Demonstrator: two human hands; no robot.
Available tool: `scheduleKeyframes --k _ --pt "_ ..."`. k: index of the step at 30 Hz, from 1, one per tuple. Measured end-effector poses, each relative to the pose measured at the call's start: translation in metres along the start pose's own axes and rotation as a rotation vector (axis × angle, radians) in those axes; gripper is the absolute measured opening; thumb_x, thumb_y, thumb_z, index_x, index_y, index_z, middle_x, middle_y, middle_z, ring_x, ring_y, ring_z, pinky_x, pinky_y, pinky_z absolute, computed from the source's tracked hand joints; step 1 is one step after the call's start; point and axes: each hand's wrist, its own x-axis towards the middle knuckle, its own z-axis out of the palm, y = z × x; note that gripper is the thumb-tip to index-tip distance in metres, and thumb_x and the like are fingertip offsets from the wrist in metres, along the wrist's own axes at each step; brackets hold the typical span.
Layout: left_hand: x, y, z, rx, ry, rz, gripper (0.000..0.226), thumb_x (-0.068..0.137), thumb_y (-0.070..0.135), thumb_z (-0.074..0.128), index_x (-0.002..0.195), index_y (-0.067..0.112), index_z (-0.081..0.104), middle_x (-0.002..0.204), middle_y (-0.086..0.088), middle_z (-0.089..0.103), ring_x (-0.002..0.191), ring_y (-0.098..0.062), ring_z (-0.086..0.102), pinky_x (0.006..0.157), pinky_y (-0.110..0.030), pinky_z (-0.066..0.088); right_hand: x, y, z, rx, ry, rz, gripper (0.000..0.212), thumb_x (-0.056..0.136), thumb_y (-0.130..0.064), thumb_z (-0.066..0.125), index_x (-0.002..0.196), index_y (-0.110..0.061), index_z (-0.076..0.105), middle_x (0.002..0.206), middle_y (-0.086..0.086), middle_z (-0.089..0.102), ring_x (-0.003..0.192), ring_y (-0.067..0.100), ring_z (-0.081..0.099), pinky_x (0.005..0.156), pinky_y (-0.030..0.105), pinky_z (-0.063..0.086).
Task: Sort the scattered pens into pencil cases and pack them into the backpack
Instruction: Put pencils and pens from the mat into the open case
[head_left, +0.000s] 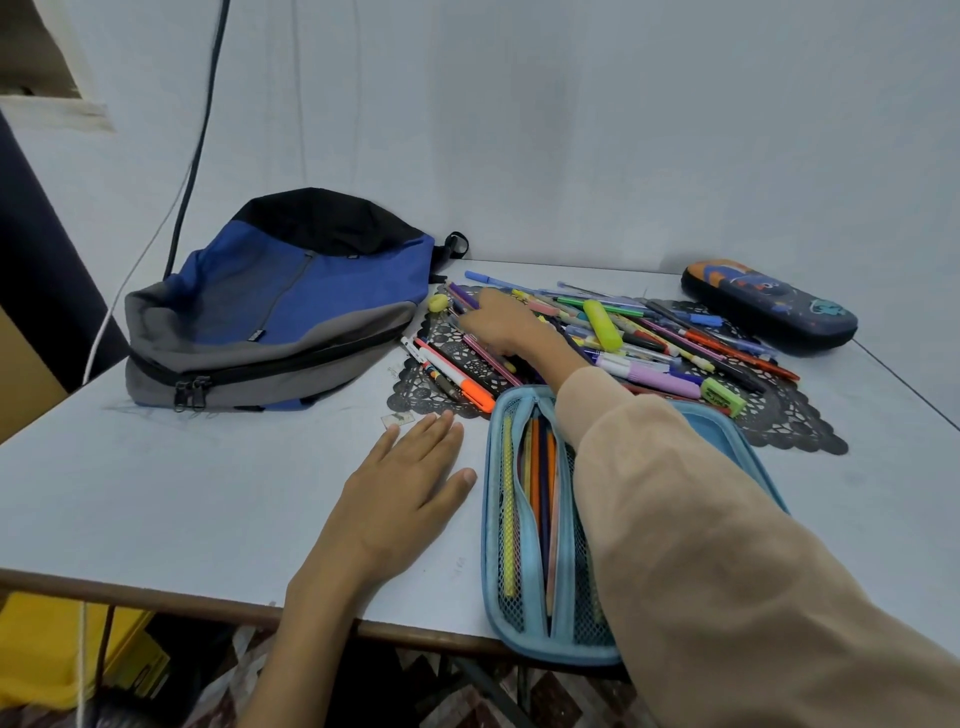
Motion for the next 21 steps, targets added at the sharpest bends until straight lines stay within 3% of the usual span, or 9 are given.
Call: scheduleKeyframes --k 2,6,10,14,17,21 --pt "0.0 -0.0003 0.0002 0.0 0.0 0.0 0.072 0.09 0.059 0.011 0.155 0.028 0.014 0.161 0.016 0.003 0.145 0.006 -0.003 0.119 -0.023 -0.009 0.0024 0.0016 0.0035 -0.038 -0.007 -0.02 0.014 0.095 -0.02 0.049 0.084 -0.013 0.043 0.076 0.007 0.049 0.072 0.025 0.049 0.057 0.031 0.036" --pt "0.0001 0.0004 -0.0001 -0.001 -0.004 -0.002 0.072 0.09 0.059 0.011 0.155 0.028 0.014 0.161 0.016 0.003 0.145 0.006 -0.003 0.119 -0.023 -0.009 0.0015 0.004 0.0051 -0.083 0.024 -0.065 0.028 0.091 -0.028 0.063 0.099 -0.011 0.043 0.095 0.006 0.049 0.085 0.024 0.048 0.071 0.032 0.036" --pt "-0.0001 -0.0003 0.0 0.002 -0.003 0.002 0.078 0.087 0.065 0.004 0.155 0.029 0.014 0.161 0.016 0.002 0.145 0.007 -0.004 0.12 -0.024 -0.008 -0.0028 0.0028 0.003 -0.053 -0.081 0.011 0.035 0.085 -0.025 0.073 0.095 -0.01 0.043 0.077 0.002 0.046 0.075 0.022 0.051 0.065 0.032 0.043" --pt "0.0006 0.0001 -0.0002 0.017 -0.005 0.003 0.077 0.087 0.063 0.005 0.155 0.029 0.013 0.161 0.016 0.002 0.145 0.006 -0.004 0.119 -0.023 -0.009 -0.0005 0.0033 0.0049 -0.13 -0.117 0.007 0.037 0.084 -0.027 0.074 0.076 -0.013 0.041 0.072 0.003 0.048 0.065 0.021 0.054 0.051 0.026 0.04" --pt "0.0004 0.0003 -0.0002 0.015 -0.002 0.003 0.077 0.087 0.063 0.004 0.155 0.029 0.013 0.161 0.015 0.003 0.146 0.006 -0.003 0.119 -0.024 -0.008 -0.0013 0.0033 0.0041 -0.22 -0.076 -0.025 0.037 0.082 -0.024 0.074 0.075 -0.015 0.039 0.072 0.0 0.043 0.077 0.022 0.05 0.051 0.027 0.032" --pt "0.0004 0.001 -0.0007 0.024 -0.013 -0.003 0.074 0.089 0.061 0.007 0.156 0.029 0.012 0.161 0.015 0.002 0.145 0.006 -0.004 0.12 -0.024 -0.008 -0.0005 -0.0011 0.0079 -0.344 -0.102 -0.029 0.031 0.083 -0.029 0.071 0.081 -0.015 0.044 0.075 0.0 0.042 0.084 0.023 0.05 0.068 0.033 0.041"
